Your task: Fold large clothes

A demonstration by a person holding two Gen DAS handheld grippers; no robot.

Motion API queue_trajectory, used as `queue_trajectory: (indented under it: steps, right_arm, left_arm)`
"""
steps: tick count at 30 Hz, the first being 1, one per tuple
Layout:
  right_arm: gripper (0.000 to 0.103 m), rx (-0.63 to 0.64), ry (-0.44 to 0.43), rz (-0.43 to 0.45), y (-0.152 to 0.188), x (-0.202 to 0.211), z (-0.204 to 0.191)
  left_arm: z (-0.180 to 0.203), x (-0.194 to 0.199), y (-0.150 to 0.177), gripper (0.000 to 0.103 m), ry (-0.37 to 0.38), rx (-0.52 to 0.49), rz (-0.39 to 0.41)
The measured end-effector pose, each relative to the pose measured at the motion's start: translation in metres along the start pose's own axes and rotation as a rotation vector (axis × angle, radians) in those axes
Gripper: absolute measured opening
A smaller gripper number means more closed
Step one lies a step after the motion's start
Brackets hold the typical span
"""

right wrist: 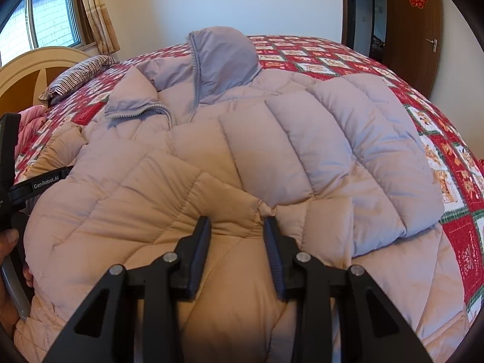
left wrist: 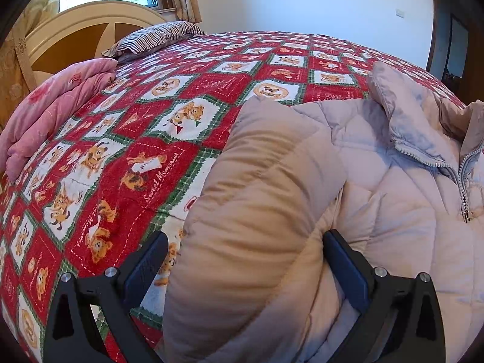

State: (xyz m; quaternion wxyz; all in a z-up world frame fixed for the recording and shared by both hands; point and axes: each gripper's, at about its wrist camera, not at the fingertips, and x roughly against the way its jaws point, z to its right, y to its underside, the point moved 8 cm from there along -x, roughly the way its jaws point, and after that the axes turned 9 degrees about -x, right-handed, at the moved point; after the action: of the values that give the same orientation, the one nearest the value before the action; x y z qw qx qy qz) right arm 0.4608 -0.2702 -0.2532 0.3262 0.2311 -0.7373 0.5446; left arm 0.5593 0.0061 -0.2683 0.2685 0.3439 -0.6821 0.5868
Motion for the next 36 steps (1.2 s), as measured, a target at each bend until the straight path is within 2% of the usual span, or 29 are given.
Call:
queue_trajectory:
  steps: [27, 36]
  right_arm:
    - [0.038, 0.053, 0.069, 0.020, 0.0026, -0.0001, -0.0051]
    - [0.040, 0.061, 0.076, 0.021, 0.0019, 0.0005, -0.0067]
  left_arm:
    - [-0.0002, -0.0011, -0.0006, 0.102, -0.008, -0.008, -0.003]
    - [-0.0004, -0.0041, -0.0008, 0.102, 0.049, 0.016, -0.025]
